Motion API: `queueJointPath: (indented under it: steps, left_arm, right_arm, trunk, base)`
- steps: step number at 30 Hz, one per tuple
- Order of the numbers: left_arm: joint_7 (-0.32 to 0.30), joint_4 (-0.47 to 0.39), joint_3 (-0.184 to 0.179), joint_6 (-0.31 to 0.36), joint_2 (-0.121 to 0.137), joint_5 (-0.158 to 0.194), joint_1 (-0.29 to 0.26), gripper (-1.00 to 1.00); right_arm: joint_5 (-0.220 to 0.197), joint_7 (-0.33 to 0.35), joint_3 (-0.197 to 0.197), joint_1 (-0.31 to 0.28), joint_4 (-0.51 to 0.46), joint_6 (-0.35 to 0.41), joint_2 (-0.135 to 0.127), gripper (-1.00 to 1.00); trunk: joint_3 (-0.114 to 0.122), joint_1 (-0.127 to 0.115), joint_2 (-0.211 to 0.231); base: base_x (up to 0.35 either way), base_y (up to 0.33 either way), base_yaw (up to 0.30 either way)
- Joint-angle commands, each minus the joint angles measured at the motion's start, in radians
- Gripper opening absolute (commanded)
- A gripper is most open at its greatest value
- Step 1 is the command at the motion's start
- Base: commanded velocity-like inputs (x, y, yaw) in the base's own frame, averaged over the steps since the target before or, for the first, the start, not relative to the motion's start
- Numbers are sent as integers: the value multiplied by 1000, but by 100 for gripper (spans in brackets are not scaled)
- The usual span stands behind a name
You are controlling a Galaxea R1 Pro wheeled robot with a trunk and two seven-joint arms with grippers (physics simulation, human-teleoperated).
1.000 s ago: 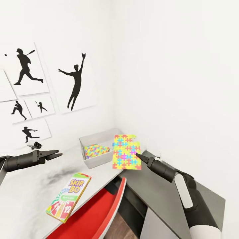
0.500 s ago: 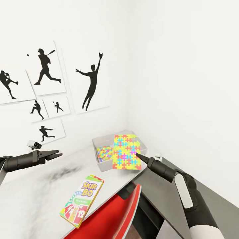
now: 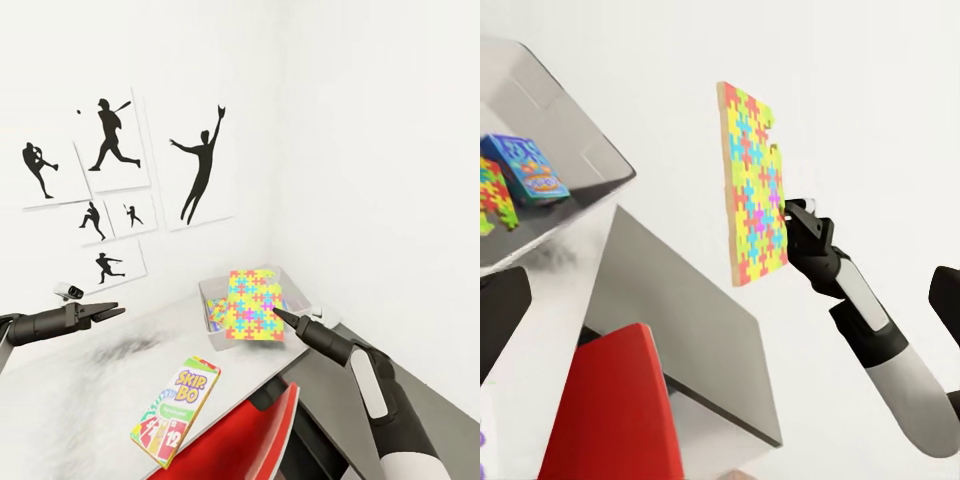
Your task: Put all the toys in the child's room - the three board games (two on the bed and one on the table), the two jigsaw puzzles on the table, and the tennis ball on the table - inside the toy box on the table in the child's room.
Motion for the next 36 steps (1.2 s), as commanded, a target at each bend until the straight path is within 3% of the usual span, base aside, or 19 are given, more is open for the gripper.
queueJointPath:
  steps: [1,36]
  left_arm:
    - [-4,0,0,10,0,0,-1,100]
    - [-4,0,0,9,0,0,-1,100]
  right_arm:
    - [0,3,-2,-1,0,5,1,-100]
    - [3,1,-2,0,-15,5,1,-100]
  trunk:
    - [-2,1,-2]
    - [-1,1,-2]
  base:
    - [234,0,18]
    - [51,6,34]
